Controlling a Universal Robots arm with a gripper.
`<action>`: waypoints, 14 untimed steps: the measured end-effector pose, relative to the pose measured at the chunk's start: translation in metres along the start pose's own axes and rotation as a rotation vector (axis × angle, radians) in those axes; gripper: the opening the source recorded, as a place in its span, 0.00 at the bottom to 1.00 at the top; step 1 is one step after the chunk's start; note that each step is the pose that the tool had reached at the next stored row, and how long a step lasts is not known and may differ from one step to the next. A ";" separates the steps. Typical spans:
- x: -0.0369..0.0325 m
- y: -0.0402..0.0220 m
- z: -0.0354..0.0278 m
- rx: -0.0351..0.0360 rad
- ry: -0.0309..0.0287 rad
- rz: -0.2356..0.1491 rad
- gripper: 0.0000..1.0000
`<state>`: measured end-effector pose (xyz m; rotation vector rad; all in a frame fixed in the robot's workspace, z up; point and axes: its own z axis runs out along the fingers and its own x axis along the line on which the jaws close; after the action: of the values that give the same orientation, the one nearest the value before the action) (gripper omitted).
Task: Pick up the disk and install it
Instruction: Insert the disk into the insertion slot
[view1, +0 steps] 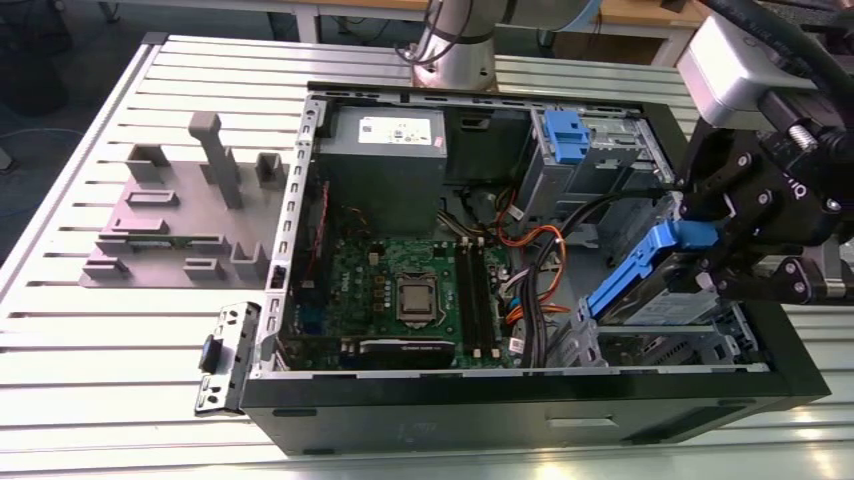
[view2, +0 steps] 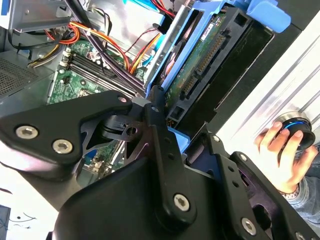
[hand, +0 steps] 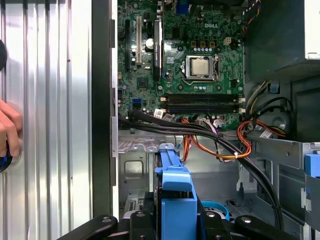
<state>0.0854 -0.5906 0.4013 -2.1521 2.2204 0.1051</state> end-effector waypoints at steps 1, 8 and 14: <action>0.0000 0.0000 0.0004 0.0000 -0.0001 0.000 0.36; 0.0002 0.0000 0.0028 0.0000 0.0000 0.000 0.36; 0.0004 -0.0001 0.0050 0.0000 0.0000 0.000 0.36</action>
<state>0.0854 -0.5906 0.3963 -2.1522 2.2204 0.1051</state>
